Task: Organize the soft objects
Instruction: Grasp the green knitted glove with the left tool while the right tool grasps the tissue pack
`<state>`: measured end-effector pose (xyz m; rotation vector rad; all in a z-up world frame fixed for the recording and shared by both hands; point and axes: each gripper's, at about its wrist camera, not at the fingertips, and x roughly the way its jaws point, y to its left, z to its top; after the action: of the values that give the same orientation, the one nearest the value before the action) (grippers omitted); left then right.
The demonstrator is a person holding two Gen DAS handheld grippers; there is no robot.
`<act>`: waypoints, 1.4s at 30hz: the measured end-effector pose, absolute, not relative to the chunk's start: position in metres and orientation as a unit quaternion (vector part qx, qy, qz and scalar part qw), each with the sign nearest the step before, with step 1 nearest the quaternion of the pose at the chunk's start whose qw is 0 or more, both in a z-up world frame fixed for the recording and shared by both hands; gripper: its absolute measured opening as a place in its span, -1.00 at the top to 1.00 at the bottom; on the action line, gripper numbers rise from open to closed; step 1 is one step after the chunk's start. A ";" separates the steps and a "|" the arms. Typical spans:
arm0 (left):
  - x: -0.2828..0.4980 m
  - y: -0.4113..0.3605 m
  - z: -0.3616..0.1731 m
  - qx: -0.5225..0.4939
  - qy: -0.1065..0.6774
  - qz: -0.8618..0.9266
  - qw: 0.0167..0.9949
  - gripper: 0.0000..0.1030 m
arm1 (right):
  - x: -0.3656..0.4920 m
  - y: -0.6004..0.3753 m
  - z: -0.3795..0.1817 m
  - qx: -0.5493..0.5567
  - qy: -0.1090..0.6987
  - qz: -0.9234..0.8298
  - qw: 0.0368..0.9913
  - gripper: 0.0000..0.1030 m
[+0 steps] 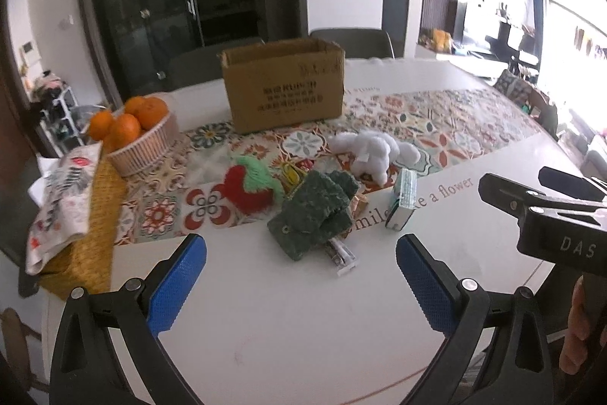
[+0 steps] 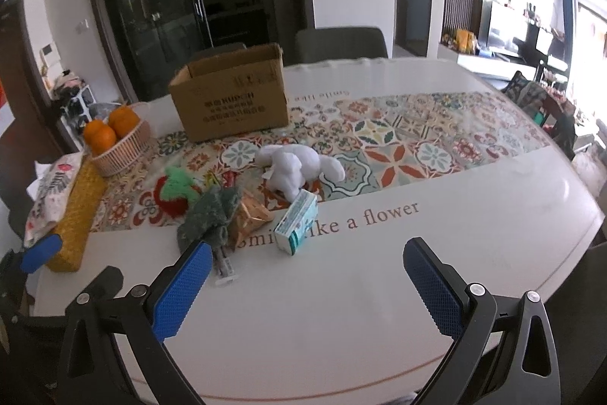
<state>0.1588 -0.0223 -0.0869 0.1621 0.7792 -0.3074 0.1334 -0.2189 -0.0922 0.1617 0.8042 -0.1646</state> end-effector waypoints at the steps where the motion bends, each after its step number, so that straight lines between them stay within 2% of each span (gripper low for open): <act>1: 0.166 -0.023 -0.090 0.079 0.383 -0.154 0.907 -0.97 | 0.143 -0.219 -0.096 0.081 0.399 -0.082 0.910 -0.98; 13: 0.236 -0.035 -0.132 0.096 0.429 -0.224 0.870 -0.91 | 0.203 -0.226 -0.134 0.119 0.452 -0.110 0.877 -0.90; 19: 0.257 -0.044 -0.153 0.094 0.455 -0.242 0.852 -0.88 | 0.223 -0.231 -0.156 0.124 0.483 -0.098 0.861 -0.81; 24: 0.275 -0.053 -0.164 0.085 0.471 -0.249 0.842 -0.85 | 0.245 -0.240 -0.176 0.149 0.514 -0.073 0.842 -0.65; 34: 0.304 -0.065 -0.192 0.075 0.507 -0.254 0.820 -0.81 | 0.278 -0.245 -0.199 0.157 0.543 -0.044 0.823 -0.54; 40: 0.316 -0.069 -0.205 0.059 0.524 -0.248 0.813 -0.69 | 0.291 -0.252 -0.213 0.169 0.562 -0.038 0.809 -0.34; 42: 0.318 -0.070 -0.207 0.057 0.526 -0.246 0.812 -0.51 | 0.293 -0.253 -0.215 0.169 0.565 -0.037 0.807 -0.25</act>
<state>0.3177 -0.0703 -0.2067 0.1217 1.1240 -0.5243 0.2929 -0.2532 -0.2155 0.3617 1.2088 -0.0792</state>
